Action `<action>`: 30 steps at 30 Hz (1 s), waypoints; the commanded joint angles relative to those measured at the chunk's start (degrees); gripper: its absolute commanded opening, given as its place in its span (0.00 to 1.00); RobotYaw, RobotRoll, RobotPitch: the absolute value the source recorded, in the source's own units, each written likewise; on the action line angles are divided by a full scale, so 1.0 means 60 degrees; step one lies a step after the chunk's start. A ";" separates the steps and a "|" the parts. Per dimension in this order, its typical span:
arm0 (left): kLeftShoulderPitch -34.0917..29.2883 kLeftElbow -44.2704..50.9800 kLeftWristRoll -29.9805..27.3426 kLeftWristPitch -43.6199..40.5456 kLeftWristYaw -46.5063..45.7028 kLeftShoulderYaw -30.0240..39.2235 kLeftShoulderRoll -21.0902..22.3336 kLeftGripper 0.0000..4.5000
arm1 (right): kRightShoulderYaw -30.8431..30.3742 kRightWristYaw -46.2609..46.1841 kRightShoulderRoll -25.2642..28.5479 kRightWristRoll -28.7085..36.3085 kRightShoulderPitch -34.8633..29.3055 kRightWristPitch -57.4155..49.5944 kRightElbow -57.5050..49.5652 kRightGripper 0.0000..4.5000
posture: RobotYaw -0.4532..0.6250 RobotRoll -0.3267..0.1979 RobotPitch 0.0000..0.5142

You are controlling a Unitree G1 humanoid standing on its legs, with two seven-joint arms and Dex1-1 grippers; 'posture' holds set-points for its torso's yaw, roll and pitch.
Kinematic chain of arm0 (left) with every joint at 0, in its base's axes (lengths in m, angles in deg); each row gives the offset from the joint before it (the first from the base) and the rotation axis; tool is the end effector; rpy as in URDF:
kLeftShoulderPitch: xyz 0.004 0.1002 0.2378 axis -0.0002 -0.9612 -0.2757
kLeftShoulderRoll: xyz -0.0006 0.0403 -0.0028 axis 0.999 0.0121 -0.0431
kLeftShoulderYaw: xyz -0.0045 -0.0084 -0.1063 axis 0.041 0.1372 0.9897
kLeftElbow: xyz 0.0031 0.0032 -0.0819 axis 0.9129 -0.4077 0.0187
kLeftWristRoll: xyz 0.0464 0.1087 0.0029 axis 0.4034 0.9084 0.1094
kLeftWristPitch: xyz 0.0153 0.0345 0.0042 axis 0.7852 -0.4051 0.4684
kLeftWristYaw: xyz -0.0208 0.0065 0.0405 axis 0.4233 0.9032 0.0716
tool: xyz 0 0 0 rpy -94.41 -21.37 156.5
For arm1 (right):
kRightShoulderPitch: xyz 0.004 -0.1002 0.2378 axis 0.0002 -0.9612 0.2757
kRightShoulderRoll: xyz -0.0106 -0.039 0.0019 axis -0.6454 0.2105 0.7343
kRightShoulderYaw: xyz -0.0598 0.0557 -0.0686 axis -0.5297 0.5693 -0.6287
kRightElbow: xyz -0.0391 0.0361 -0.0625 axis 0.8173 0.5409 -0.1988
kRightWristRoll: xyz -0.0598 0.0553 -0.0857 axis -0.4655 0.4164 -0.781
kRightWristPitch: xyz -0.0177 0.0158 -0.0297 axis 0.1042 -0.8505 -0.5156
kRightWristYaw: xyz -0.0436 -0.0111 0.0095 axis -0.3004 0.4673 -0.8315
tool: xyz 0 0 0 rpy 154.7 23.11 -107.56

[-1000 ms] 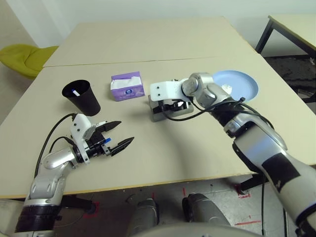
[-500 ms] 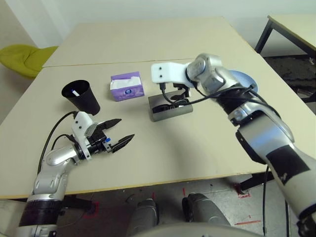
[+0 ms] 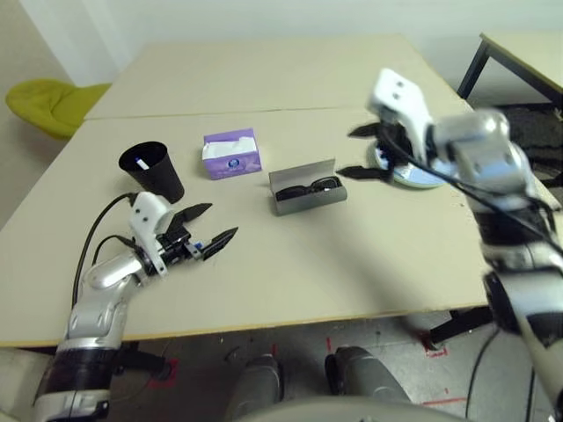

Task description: Organize and tidy the items on the table.

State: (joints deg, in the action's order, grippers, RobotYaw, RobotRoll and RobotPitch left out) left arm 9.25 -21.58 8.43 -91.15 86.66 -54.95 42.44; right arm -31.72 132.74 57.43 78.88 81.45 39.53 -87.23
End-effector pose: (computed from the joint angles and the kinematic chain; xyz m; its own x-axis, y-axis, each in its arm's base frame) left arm 0.2382 0.2975 0.1003 0.8248 -0.5470 -0.1434 0.5655 0.8002 0.2000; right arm 0.2880 -0.2028 0.2053 0.4820 0.8224 -0.3021 -0.8757 0.4407 -0.1975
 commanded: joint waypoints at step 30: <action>0.4546 -0.6395 0.2017 0.1914 -0.1701 -0.1032 -0.1309 0.00 | 0.1163 -0.1761 -0.0143 0.1840 -0.4833 0.8461 0.2815 1.00 | 0.20 0.62 0.11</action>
State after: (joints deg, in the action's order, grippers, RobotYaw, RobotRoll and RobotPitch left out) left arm 35.55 -57.32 19.20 -81.29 75.85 -60.33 34.80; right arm -24.36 122.31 55.95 89.41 52.28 89.59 -71.17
